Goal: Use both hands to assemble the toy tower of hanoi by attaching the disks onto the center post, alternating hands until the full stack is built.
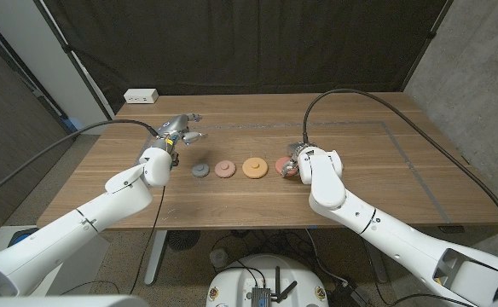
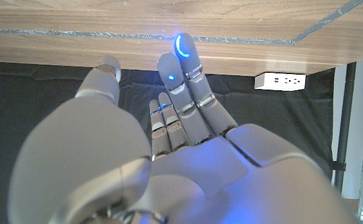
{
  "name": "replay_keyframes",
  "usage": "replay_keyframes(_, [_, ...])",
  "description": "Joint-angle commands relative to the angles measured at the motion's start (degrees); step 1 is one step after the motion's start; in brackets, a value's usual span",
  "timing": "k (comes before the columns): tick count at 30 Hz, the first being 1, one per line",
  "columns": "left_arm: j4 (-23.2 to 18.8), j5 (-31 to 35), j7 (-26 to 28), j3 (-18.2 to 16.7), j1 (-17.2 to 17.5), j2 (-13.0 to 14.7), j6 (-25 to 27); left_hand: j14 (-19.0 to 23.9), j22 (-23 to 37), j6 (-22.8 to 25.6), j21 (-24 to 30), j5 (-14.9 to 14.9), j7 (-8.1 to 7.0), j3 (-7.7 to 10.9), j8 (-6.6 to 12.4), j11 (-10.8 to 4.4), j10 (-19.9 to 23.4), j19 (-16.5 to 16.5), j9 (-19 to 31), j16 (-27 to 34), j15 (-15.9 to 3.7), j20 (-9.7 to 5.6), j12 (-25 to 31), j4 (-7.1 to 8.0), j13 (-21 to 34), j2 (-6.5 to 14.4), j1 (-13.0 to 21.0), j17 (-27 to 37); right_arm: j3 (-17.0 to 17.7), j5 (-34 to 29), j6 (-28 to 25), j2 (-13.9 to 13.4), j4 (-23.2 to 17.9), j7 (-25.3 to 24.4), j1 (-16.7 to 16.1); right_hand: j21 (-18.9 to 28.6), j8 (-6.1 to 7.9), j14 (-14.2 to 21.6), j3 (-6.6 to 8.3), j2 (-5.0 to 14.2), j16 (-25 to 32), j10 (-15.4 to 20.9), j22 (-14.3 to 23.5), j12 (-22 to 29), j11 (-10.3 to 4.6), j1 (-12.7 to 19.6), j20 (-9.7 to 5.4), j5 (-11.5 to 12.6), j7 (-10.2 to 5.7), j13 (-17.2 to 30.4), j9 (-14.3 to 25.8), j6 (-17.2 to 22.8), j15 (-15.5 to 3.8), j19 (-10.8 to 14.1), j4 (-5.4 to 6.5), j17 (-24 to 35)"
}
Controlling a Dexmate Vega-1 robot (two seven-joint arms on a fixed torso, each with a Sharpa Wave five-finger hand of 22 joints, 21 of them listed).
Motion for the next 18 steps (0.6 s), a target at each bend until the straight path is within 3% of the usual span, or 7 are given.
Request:
replay_keyframes(1, [0.5,-0.4,0.1,0.0,-0.1,-0.1,-0.4,0.4,-0.1,0.3,0.4,0.2,0.01,-0.35,-0.02,-0.14,0.3,-0.5,0.3,0.4,-3.77,-6.02,-0.1,-0.02,0.3,0.7,0.1,0.1,-1.1,0.7,-0.3,0.2,1.4,1.2,1.3,0.3,0.67,-0.4,-0.2,0.16,0.6,0.7,0.0,0.6,0.23,-0.3,-7.21,0.3,0.63,0.0,0.1,0.8,-7.95,-0.2,-0.16,0.0])
replay_keyframes(18, [0.9,-0.7,0.2,0.0,-0.1,0.0,-1.1,0.4,-0.6,0.5,0.9,0.2,0.09,-0.38,-0.05,-0.08,0.6,-0.7,0.3,0.5,-3.77,-6.02,-0.1,0.03,0.3,0.8,-0.1,0.0,-2.2,1.0,-1.0,0.1,2.3,1.0,1.9,0.4,0.97,-0.4,-0.15,0.47,1.1,2.4,0.0,1.3,-0.36,-0.3,-7.37,0.4,0.39,0.1,-0.2,1.6,-7.98,0.0,-0.22,-0.1])
